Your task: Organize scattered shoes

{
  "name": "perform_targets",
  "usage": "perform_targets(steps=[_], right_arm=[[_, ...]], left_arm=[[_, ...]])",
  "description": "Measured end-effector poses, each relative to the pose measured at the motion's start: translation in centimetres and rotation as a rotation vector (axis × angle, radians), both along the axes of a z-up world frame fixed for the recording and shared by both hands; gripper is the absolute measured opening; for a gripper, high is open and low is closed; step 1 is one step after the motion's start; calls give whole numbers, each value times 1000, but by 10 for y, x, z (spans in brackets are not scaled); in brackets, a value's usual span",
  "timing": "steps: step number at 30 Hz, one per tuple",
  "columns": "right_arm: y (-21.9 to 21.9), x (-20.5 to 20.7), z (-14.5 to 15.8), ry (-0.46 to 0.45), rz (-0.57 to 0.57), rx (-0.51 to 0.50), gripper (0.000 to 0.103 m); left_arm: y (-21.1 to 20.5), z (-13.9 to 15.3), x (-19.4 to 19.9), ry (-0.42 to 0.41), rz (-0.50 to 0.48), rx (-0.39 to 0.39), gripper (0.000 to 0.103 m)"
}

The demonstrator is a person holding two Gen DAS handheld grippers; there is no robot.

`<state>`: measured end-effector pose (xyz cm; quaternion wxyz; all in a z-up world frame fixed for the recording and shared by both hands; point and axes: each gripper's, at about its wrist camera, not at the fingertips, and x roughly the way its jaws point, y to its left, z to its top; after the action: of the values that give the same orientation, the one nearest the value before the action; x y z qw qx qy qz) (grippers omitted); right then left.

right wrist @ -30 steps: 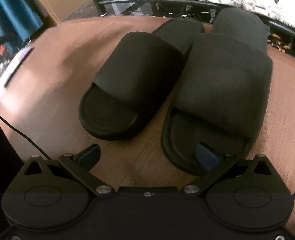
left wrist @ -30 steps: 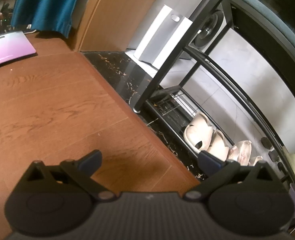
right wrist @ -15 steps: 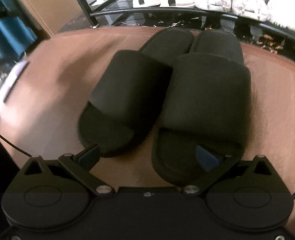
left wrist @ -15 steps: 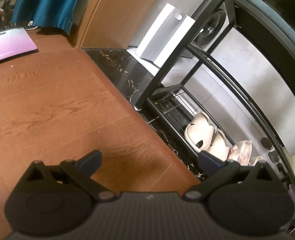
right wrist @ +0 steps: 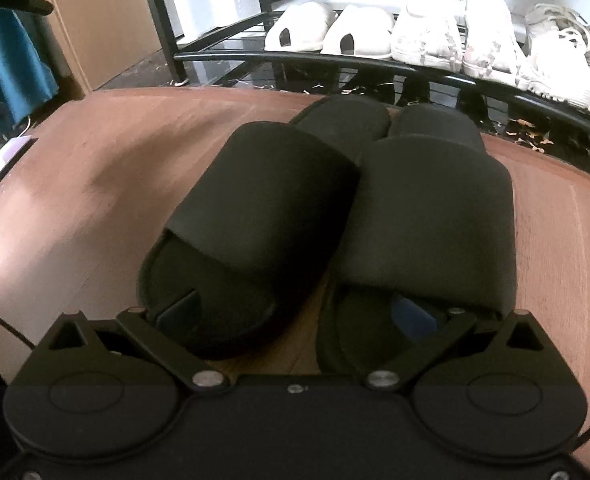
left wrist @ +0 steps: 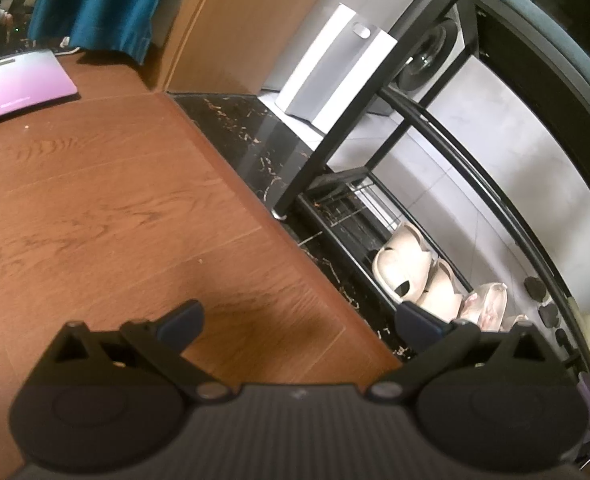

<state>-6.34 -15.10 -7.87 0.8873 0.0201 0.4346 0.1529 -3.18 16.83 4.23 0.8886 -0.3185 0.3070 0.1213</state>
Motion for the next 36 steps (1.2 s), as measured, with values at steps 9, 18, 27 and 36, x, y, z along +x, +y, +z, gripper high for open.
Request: perform_targets(steps=[9,18,27,36], right_arm=[[-2,5,-6,-81,-42,-5,99],[5,4,-14,-160,-30,-41,102],[9,12,-18,-131,12,-98,103],[-2,29,-3,80,103,-50,103]], left_arm=[[-2,-2,3,10,-2,16,102],[-4,-2,4,12,-12,28,102],[-5,-4,7,22,-17,39,102],[-2,-3,5,16,-9,24,102]])
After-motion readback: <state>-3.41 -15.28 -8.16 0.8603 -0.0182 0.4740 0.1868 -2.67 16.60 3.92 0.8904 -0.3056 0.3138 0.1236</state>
